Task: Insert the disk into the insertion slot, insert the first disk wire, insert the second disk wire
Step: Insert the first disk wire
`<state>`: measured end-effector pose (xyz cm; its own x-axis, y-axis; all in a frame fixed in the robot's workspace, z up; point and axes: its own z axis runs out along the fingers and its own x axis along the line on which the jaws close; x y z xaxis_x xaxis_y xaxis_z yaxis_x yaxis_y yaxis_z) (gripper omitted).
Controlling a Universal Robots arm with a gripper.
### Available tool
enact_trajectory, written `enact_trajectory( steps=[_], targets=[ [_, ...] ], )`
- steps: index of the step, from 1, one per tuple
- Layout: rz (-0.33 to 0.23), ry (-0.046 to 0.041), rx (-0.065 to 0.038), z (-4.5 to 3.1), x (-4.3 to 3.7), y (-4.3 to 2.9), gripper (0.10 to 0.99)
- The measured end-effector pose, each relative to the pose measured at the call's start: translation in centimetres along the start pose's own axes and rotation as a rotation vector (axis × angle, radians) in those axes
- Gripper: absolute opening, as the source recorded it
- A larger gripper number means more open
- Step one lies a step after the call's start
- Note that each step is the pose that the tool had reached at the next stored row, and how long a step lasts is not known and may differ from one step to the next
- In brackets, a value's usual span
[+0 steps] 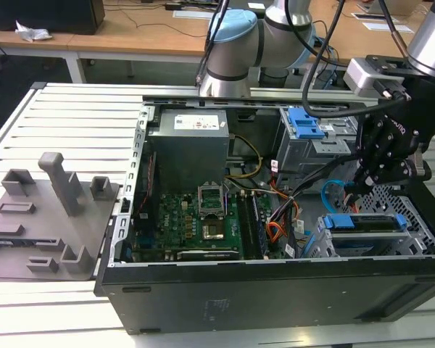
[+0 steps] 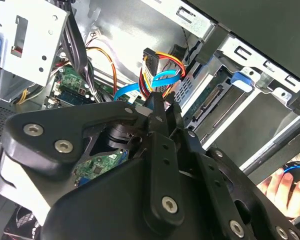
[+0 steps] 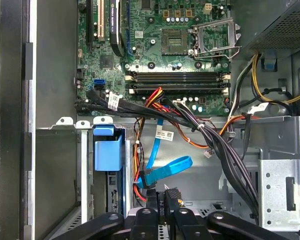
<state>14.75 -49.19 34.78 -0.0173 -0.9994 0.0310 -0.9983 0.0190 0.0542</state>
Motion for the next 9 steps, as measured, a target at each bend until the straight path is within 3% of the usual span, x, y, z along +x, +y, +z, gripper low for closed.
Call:
enact_trajectory(
  steps=[9],
  targets=[
    [0.0, 0.0002, 0.0, -0.01, 0.05, -0.15, 0.184]
  ],
)
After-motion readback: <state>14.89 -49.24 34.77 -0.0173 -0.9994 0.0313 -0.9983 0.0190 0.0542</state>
